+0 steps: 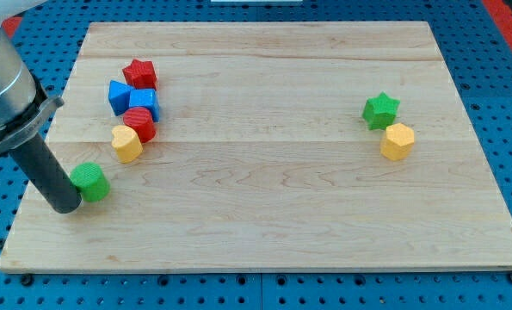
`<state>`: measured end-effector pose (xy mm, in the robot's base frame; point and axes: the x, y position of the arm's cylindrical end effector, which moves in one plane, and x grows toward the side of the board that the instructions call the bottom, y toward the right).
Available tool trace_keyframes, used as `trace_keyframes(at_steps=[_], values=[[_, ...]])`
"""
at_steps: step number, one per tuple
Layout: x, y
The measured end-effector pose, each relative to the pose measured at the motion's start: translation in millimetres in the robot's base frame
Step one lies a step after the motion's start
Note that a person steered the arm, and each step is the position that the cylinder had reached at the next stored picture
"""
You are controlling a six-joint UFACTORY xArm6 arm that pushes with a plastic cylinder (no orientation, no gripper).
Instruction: Slide the green circle towards the yellow heart
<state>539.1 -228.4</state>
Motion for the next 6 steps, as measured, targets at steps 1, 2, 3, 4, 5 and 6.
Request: trace_keyframes(at_steps=[1,2,3,4,5,6], values=[[-2,0],[-14,0],[-17,3],[-37,3],[-63,3],[-82,3]])
